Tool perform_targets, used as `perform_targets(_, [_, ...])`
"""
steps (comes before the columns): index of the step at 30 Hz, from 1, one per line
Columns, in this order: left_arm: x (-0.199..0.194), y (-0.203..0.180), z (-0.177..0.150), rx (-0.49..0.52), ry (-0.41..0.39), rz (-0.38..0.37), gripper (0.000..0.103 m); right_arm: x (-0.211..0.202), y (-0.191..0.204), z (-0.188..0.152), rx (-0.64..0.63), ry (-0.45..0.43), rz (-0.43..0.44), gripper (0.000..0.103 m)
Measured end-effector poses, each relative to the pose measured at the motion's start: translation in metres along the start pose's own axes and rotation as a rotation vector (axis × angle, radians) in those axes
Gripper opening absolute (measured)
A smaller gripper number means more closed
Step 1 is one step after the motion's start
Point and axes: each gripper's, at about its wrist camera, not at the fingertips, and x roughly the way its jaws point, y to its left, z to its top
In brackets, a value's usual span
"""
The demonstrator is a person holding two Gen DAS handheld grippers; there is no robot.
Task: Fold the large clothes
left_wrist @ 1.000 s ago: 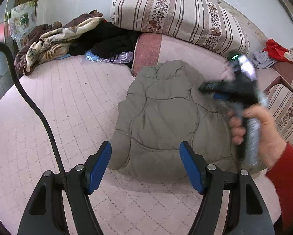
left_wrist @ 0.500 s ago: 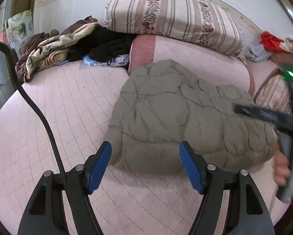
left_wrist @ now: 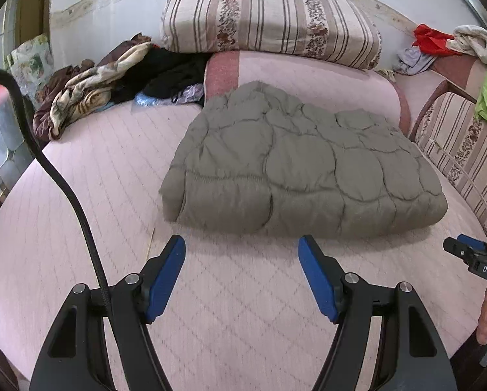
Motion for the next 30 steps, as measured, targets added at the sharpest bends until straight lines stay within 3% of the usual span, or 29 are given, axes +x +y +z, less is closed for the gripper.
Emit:
perform_targets(7, [-0.003, 0.042, 0.004, -0.152, 0.071, -0.024, 0.071, -0.013, -0.031, -0.006, 0.073, -0.028, 0.002, 0.07])
perform_targets(13, [0.011, 0.087, 0.036, -0.234, 0.062, 0.002, 0.074, -0.026, -0.095, 0.025, 0.237, -0.138, -0.031, 0.076])
perform_targets(16, [0.033, 0.1, 0.055, -0.259, 0.068, -0.025, 0.075, -0.019, -0.119, 0.04, 0.292, -0.158, -0.03, 0.082])
perform_targets(19, [0.063, 0.112, 0.074, -0.308, 0.105, -0.105, 0.075, -0.009, -0.143, 0.053, 0.364, -0.167, -0.025, 0.093])
perform_targets(22, [0.091, 0.114, 0.087, -0.337, 0.115, -0.179, 0.075, 0.009, -0.172, 0.068, 0.441, -0.147, -0.013, 0.094])
perform_targets(30, [0.183, 0.097, 0.123, -0.315, 0.24, -0.42, 0.08, 0.094, -0.225, 0.09, 0.641, -0.012, 0.263, 0.098])
